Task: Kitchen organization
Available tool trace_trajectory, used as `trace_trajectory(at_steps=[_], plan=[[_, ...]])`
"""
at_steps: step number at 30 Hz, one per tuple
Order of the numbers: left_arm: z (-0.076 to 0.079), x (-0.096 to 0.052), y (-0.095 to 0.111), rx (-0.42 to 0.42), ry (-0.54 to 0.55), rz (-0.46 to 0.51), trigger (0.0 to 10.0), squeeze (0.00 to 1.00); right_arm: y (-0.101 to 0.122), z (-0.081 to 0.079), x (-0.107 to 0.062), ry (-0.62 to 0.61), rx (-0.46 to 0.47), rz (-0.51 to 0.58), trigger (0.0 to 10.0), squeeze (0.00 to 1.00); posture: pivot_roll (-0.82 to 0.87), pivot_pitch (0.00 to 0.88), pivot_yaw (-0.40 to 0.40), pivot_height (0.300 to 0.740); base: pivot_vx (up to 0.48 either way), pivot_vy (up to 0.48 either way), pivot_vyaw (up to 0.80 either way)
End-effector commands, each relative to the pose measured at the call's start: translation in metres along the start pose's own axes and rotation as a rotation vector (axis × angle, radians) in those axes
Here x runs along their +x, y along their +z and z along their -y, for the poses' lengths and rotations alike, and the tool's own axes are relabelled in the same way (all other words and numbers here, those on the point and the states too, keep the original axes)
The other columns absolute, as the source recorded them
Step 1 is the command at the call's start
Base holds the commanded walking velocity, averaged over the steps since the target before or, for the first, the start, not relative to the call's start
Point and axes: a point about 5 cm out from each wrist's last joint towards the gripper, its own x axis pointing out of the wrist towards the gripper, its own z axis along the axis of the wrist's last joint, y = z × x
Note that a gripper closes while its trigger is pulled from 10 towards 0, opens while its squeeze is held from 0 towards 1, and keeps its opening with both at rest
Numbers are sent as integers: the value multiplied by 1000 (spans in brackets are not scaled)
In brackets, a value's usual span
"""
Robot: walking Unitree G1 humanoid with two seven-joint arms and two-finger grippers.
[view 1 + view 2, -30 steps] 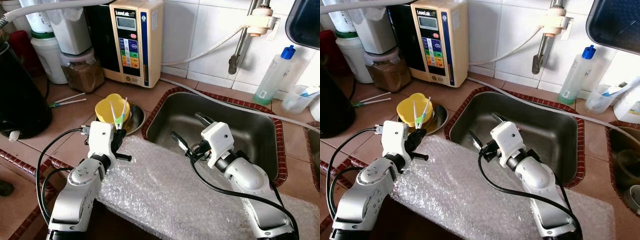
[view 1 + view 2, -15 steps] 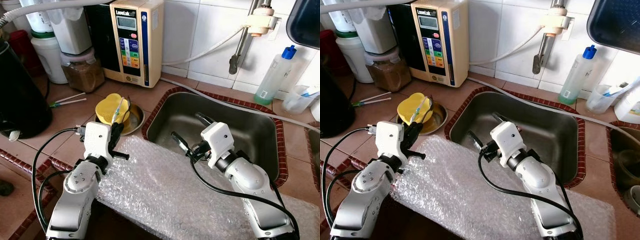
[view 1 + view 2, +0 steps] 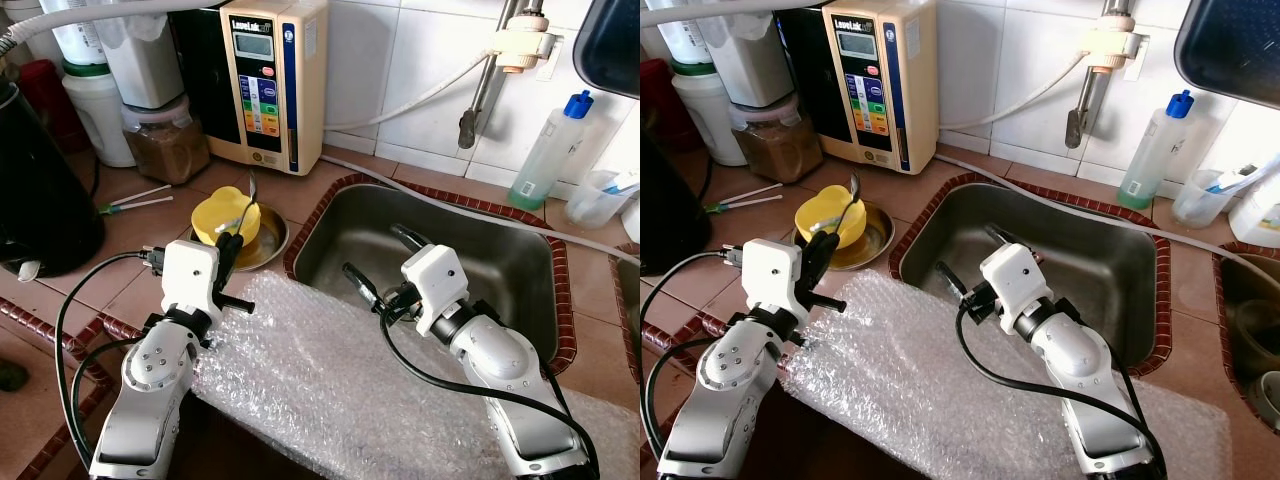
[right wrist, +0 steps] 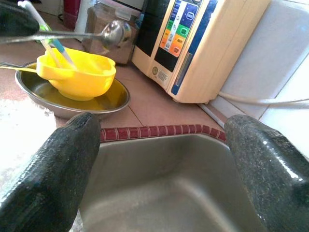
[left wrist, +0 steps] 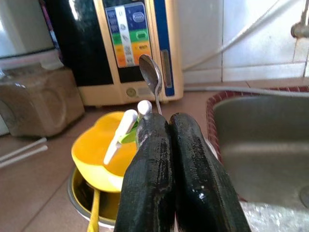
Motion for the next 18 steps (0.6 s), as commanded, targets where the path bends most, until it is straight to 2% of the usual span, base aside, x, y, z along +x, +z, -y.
trace_trajectory(at_steps=[1, 10, 13, 14, 16, 18], plan=[[2, 2, 5, 18, -9, 29, 0, 0, 2, 1, 2, 3, -11, 8, 10000, 0, 16, 0, 4, 740, 0, 0, 0], [2, 3, -1, 14, -2, 12, 0, 0, 1, 0, 3, 0, -14, 6, 10000, 0, 16, 0, 4, 740, 0, 0, 0], [2, 4, -5, -3, 9, -2, 1647, 0, 0, 0, 3, 1, -16, 6, 10000, 0, 13, 0, 6, 740, 0, 0, 0], [2, 4, -5, 2, 10, 0, 1373, 0, 0, 0, 3, 1, -17, 5, 10000, 0, 13, 0, 6, 740, 0, 0, 0], [3, 5, -3, 18, 0, 12, 0, 0, 0, 0, 2, 1, -18, 3, 10000, 0, 13, 0, 5, 740, 0, 0, 0], [4, 6, -2, 25, -12, 22, 0, 0, -1, -1, 2, 1, -19, 2, 10000, 0, 13, 0, 5, 740, 0, 0, 0]])
